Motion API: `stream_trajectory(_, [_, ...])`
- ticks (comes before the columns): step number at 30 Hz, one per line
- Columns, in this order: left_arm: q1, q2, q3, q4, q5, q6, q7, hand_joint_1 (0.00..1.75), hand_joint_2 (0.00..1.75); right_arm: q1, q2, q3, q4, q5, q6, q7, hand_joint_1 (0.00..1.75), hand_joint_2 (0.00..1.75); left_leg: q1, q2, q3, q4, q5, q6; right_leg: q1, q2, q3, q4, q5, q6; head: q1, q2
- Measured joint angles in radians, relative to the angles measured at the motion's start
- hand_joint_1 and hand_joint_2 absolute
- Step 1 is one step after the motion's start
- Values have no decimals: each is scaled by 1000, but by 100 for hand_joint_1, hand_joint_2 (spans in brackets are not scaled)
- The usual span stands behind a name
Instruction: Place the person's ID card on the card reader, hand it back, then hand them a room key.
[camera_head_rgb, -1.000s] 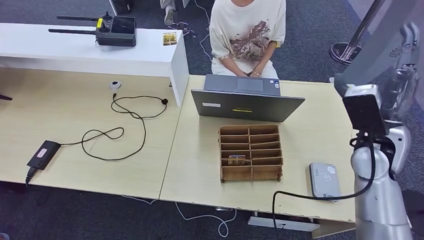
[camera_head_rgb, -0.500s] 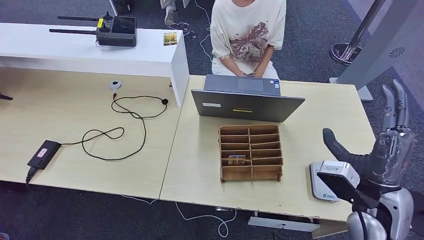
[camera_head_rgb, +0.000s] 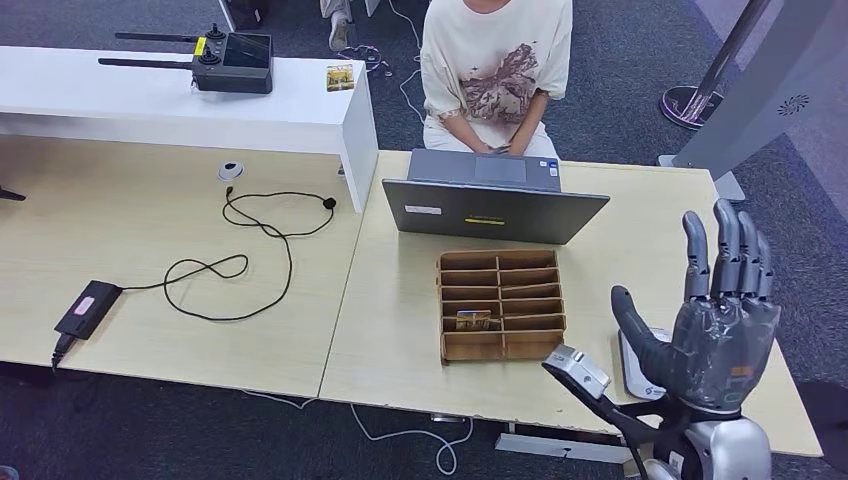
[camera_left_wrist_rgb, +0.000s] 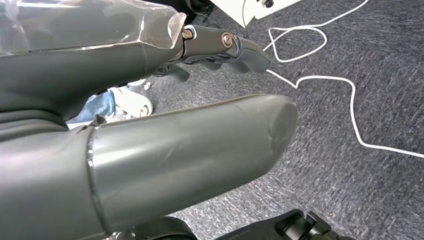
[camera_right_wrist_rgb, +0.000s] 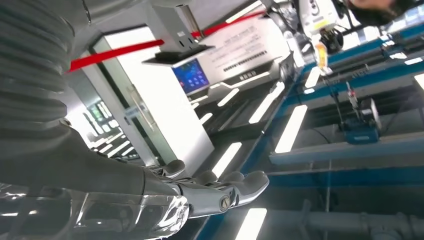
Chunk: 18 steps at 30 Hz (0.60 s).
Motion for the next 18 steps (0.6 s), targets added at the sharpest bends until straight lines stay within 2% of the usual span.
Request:
stream_trajectory(3, [0,0,0,0,0,-2,0,0,0,-1,0,27,6,4,51,41,1,175,0,0,0,0,0,0,0,0,0,0,0,0,0,0])
stream_trajectory(6, [1,0,0,0,0,-4,-2,0,0,-7,-1,54,15,-1,85,52,14,175,0,0,0,0,0,0,0,0,0,0,0,0,0,0])
stream_trajectory(9, [1,1,0,0,0,-7,-2,0,0,-28,-1,82,34,-5,101,53,24,175,0,0,0,0,0,0,0,0,0,0,0,0,0,0])
stream_trajectory(15, [1,1,0,0,2,-10,-6,0,0,-74,0,145,94,-8,114,52,31,175,0,0,0,0,0,0,0,0,0,0,0,0,0,0])
stream_trajectory(18, [1,2,0,0,2,-11,-11,0,0,-83,1,172,116,-8,119,53,45,175,0,0,0,0,0,0,0,0,0,0,0,0,0,0])
